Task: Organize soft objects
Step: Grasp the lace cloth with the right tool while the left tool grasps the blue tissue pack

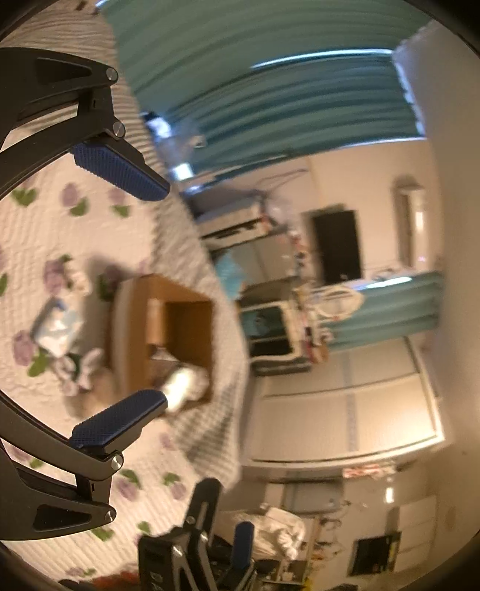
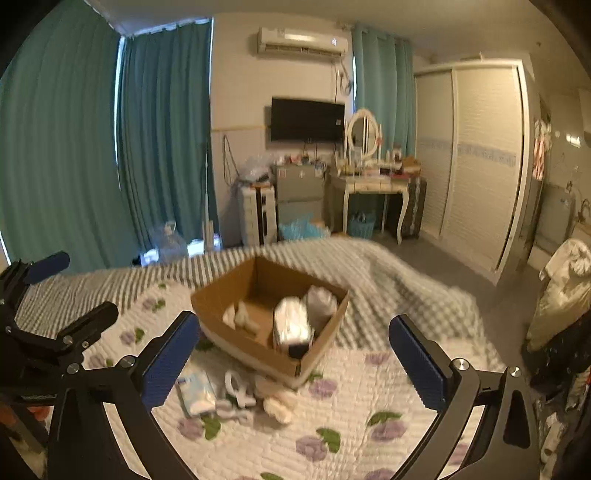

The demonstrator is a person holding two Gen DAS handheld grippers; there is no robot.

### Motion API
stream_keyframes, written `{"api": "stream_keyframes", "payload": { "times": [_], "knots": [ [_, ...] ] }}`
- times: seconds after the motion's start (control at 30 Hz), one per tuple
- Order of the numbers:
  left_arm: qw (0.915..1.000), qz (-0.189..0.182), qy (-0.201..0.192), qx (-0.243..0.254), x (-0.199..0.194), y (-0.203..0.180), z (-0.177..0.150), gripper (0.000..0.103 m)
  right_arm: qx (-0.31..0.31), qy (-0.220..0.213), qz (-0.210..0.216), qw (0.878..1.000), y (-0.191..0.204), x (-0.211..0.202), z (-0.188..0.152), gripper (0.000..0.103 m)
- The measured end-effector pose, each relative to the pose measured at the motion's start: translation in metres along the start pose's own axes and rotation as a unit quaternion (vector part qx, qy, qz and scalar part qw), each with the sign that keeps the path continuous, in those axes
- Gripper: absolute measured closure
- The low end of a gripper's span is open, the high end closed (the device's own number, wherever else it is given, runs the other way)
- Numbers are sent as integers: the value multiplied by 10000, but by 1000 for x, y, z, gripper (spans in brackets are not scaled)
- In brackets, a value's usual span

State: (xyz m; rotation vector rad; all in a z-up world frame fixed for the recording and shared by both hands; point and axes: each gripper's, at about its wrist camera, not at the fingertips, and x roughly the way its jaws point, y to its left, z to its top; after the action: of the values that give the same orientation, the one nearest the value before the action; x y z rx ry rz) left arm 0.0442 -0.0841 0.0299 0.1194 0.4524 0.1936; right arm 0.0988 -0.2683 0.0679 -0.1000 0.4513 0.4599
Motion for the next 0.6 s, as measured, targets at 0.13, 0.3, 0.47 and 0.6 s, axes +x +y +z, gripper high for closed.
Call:
{"api": "stream_keyframes", "payload": {
  "times": [0.13,0.3,0.47,0.6],
  "knots": [
    [9980,-33,591,-236,35,-6,-38,0,28,462,116,9989,-3,37,-33,0],
    [9905,-13,1238,-594,76,-11,-85,0,111,988,159,9949,-9,93,-73,0],
    [9866,92,1528,-568,100,-17,-117,0,179,1564,356,9869,-8,150,-106,13],
    [9827,71,1787,-477,110,-21,-136,0,259,1999,610,9776,-6,190,-126,33]
  ]
}}
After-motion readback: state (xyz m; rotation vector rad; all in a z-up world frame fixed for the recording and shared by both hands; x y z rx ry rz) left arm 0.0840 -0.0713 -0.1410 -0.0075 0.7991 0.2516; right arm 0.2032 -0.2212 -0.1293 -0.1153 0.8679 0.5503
